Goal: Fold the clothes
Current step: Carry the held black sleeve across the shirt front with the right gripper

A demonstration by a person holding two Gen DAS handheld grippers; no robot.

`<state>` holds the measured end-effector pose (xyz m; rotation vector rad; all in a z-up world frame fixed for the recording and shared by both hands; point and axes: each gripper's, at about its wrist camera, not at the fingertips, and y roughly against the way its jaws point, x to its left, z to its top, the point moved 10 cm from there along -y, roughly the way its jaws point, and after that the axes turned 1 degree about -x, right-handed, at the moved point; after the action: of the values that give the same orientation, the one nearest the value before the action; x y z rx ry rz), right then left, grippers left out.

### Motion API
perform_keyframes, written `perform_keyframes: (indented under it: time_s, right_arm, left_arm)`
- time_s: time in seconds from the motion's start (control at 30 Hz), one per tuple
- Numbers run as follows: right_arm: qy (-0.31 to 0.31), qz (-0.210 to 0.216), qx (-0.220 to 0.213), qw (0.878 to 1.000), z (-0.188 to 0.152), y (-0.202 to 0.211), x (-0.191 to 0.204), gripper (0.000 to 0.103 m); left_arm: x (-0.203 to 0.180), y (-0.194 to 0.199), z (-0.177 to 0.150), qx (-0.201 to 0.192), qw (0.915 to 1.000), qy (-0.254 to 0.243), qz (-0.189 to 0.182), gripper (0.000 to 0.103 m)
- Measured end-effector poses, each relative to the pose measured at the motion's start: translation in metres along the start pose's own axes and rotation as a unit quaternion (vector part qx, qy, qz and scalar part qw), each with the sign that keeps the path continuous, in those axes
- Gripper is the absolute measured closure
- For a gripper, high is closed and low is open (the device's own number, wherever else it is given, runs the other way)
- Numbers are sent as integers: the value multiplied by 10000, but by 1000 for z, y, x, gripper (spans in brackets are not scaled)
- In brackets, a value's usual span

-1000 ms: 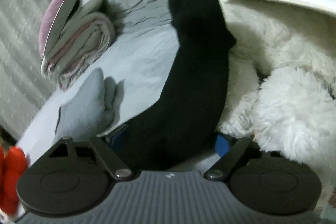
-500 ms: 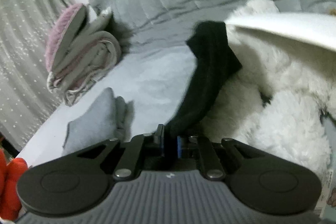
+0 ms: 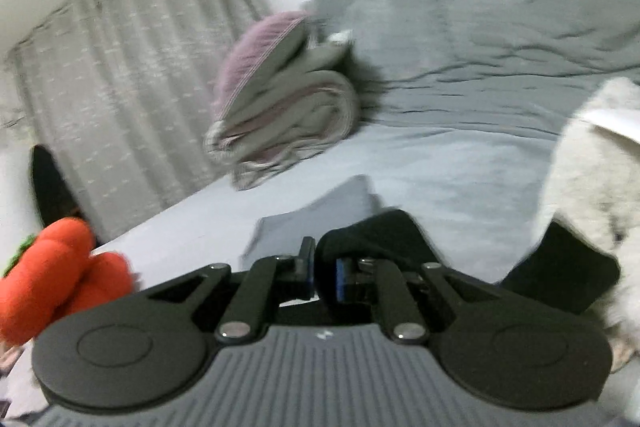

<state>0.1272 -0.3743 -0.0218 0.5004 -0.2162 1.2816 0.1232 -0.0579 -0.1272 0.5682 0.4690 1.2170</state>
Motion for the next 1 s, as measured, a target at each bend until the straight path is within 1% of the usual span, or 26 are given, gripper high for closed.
perform_keyframes:
  time_s: [0.1,0.23,0.3,0.4,0.47,0.53,0.6,0.7,0.73,0.77,0.83,0.87,1.0]
  right_arm:
    - [184,413,111,9989,-9,3,25,90]
    - [591,1058,364,9920,-30,9,65,91]
    - [865,1353,467,9859,-41,15,84,91]
    - [1217,1804,865,9722,-67,16,108,91]
    - [1330,1943,1205,9644,-85,11,115,91]
    - [1509,2010,1632,9540,-107,5,117,90]
    - [1646,1968,2039,9448,-125,-1,116,88]
    - [1734,1890,2407,9361,-140,-3,110,87]
    - [1708,1900,2453,9352,-139,-4,109,84]
    - [1648,1917,2421,9368,-136,-2,108,79]
    - [1527,1950,2356,9398,-130,3,106,46]
    - [1466,1967,2323,9412,-127,6,105,43]
    - [1199,1904,2164,9500,-112,17,97,43]
  left_arm:
    - [2,3,1,12,10000,87,-46,1]
    - [6,6,4,-54,9995,276,-113,1]
    - [8,9,7,-146,9991,370,-124,1]
    - [10,12,11,-262,9985,458,-137,1]
    - [10,14,13,-308,9982,483,-165,1]
    - [9,14,14,-307,9983,468,-189,1]
    - [8,14,14,-301,9984,434,-194,1]
    - [8,14,13,-284,9986,417,-176,1]
    - [9,14,13,-281,9986,423,-172,1]
    - [10,15,13,-283,9985,430,-167,1]
    - [12,17,15,-312,9984,440,-156,1]
    - [13,18,16,-327,9984,445,-151,1]
    - [16,26,18,-388,9979,496,-126,1]
